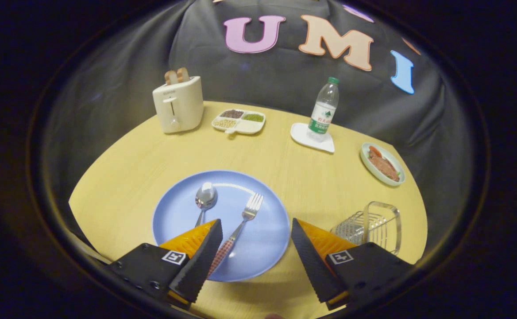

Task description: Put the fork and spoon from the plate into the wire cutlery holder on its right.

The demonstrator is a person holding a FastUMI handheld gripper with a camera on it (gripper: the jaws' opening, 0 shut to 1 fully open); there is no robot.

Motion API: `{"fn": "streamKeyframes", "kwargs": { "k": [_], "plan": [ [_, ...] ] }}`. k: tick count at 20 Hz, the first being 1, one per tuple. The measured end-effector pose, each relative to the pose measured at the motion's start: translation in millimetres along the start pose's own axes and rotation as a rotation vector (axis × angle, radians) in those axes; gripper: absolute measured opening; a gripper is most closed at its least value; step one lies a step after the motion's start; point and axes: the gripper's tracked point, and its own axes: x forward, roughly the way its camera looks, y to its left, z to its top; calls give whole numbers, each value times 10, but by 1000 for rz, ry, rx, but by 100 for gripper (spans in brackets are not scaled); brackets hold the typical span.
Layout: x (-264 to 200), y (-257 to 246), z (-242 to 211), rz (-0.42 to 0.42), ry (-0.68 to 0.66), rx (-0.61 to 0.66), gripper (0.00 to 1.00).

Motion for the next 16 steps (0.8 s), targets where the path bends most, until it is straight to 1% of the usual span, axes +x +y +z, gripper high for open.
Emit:
{"fn": "streamKeyframes", "kwargs": {
  "k": [3,6,11,12,16],
  "plan": [
    [59,88,-108,24,46,-15,100],
    [142,168,-241,50,107,-32,96],
    [190,201,-356,52,167,-54,44],
    [175,183,-371,38,174,-59,39],
    [99,161,-340,62,204,-38,21]
  ]
}}
